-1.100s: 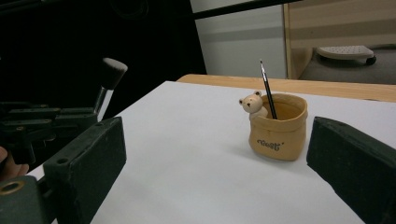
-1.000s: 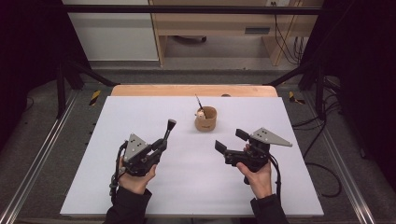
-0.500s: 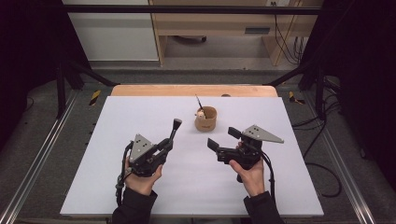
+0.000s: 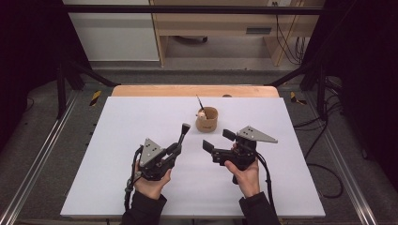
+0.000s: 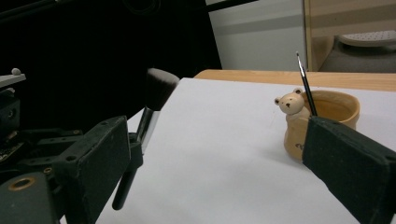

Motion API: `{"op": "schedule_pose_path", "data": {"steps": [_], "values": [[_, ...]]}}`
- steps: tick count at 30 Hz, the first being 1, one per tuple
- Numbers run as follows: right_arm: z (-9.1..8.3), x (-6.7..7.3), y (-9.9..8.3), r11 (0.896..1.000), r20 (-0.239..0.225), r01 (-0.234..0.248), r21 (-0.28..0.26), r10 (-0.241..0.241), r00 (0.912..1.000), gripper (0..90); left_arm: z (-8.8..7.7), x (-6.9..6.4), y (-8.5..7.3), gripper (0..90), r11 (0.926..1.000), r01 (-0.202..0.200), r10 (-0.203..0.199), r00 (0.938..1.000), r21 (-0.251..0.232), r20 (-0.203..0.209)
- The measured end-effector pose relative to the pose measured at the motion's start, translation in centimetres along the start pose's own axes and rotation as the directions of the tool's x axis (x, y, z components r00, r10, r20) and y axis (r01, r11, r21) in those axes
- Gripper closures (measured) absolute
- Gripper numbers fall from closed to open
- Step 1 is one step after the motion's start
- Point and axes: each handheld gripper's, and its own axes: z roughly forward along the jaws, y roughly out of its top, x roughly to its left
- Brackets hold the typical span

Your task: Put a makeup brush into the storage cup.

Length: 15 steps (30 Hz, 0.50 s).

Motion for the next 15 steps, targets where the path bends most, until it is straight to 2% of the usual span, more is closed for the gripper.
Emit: {"op": "schedule_pose_path", "data": {"steps": [11, 15], "values": [[1.3, 0.6, -0.6, 0.999, -0.03, -0.027, 0.022, 0.028, 0.9992, 10.9, 0.9, -0.9, -0.6, 77.8, 1.0, -0.002, 0.002, 0.9999, 0.007, 0.01], [1.7, 0.9, -0.9, 0.999, -0.044, -0.045, 0.029, 0.046, 0.998, 15.3, 1.0, -1.2, -0.6, 77.8, 1.0, -0.008, 0.008, 0.9999, 0.002, 0.008]]}}
